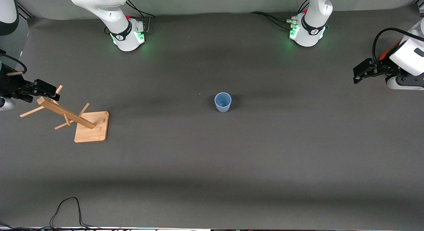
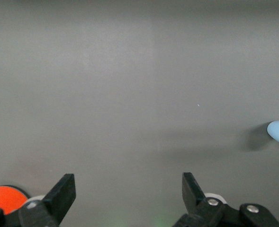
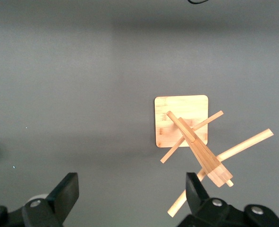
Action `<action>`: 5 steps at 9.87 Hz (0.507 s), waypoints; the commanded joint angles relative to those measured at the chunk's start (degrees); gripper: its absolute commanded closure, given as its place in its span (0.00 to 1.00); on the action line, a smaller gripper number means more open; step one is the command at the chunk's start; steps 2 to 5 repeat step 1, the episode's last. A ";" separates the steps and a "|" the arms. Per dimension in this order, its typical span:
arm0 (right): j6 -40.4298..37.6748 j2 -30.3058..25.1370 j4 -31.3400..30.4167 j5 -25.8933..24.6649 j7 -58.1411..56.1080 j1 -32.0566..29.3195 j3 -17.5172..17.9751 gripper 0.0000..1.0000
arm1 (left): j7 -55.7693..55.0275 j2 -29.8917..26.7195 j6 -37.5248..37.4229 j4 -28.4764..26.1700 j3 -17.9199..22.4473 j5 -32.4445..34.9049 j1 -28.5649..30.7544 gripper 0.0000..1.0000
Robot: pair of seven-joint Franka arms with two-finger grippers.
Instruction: Rotate and upright cup with both arms
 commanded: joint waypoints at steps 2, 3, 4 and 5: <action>-0.26 -0.69 -0.56 -0.57 -1.32 0.31 -0.26 0.00 | 2.75 0.08 0.64 0.46 0.51 -0.78 1.13 0.00; -0.26 -0.69 -0.56 -0.57 -1.32 0.31 -0.26 0.00 | 2.75 0.08 0.64 0.46 0.51 -0.78 1.13 0.00; -0.26 -0.69 -0.56 -0.57 -1.32 0.31 -0.26 0.00 | 2.75 0.08 0.64 0.46 0.51 -0.78 1.13 0.00; -0.26 -0.69 -0.56 -0.57 -1.32 0.31 -0.26 0.00 | 2.75 0.08 0.64 0.46 0.51 -0.78 1.13 0.00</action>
